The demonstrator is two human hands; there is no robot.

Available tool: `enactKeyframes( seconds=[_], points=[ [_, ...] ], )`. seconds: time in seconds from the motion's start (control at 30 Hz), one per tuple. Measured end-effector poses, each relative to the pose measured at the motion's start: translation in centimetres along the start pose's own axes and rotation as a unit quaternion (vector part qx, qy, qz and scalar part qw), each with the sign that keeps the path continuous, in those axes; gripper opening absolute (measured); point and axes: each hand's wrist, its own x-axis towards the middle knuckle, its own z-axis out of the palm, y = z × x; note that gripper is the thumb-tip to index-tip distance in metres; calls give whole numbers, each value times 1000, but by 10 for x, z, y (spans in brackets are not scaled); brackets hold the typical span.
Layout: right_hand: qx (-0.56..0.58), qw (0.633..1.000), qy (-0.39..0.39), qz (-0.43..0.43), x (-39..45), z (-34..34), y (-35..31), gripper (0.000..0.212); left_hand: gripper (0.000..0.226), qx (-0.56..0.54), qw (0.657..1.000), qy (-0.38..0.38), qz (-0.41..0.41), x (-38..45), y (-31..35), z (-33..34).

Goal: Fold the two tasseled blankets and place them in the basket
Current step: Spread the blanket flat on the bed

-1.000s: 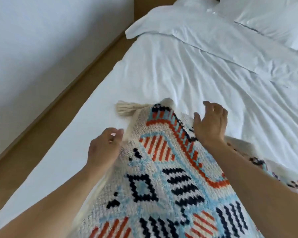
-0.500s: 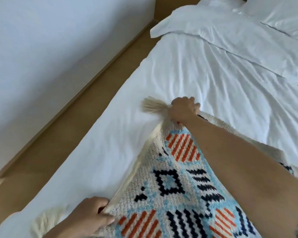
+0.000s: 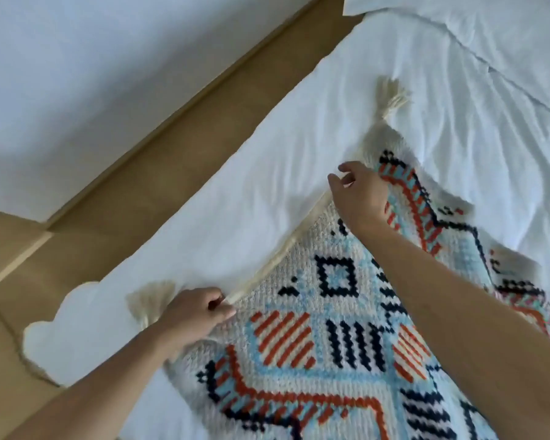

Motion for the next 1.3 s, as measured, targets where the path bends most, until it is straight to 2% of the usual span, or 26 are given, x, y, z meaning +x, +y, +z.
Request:
enactKeyframes(
  seconds=[0.03,0.1,0.2,0.27,0.33,0.4,0.47,0.5,0.57,0.6,0.63,0.7,0.77,0.8,0.87,0.9,0.97,1.0,1.1,1.17,1.2,1.3],
  points=[
    [-23,999,-34,-3,-26,11,2,40,33,-17,1000,-13,-2,-7,-5,0],
    [-68,985,-154,-20,-71,32,-1,48,43,-6,1000,-20,8,-17,-20,0],
    [-128,926,-351,-62,-122,56,-9,69,51,78,997,-24,1,-34,-52,0],
    [-169,900,-388,-108,-140,66,-9,61,51,119,993,-24,3,-47,-74,2],
    [-203,898,-365,-137,-150,74,-11,38,50,138,990,-13,7,-60,-91,3],
    [-136,936,-306,-109,-156,80,-16,23,43,85,996,5,1,-69,-105,2],
    [-57,960,-255,-100,-162,85,-25,20,34,7,998,48,-27,-75,-114,-5],
    [-57,954,-273,-108,-164,85,-32,21,32,-16,997,63,-40,-76,-117,-10],
    [-125,922,-349,-114,-163,84,-39,37,28,-20,997,41,-54,-76,-119,-17],
    [-154,920,-345,-107,-155,81,-43,47,28,-18,998,21,-50,-74,-119,-19],
    [-161,936,-298,-95,-140,78,-45,53,28,-15,999,8,-42,-70,-117,-22],
    [-139,979,-143,-37,-102,67,-49,59,31,7,1000,-1,-21,-63,-107,-25],
    [-111,993,-18,43,-52,53,-50,72,39,23,1000,-13,7,-54,-94,-26],
    [-122,989,1,89,-27,50,-43,85,42,22,999,-26,24,-50,-84,-24],
    [-143,975,-24,171,10,51,-26,105,43,8,997,-47,61,-45,-61,-21],
    [-132,970,-46,199,22,51,-21,98,42,1,996,-53,75,-42,-48,-20],
    [-84,976,-36,197,34,44,-12,42,37,-14,992,-67,106,-37,-15,-16],
    [-72,977,-30,199,35,34,-10,21,34,-19,989,-73,127,-38,5,-12],
    [17,978,-20,209,28,-21,6,33,23,-18,976,-105,191,-43,71,6],
    [79,968,13,239,19,-62,26,29,20,-9,964,-130,232,-51,117,21],
    [137,952,32,272,12,-85,42,24,16,0,958,-139,252,-56,139,29],
    [316,896,106,294,-15,-158,93,5,11,47,936,-152,315,-75,205,62]
  ],
)
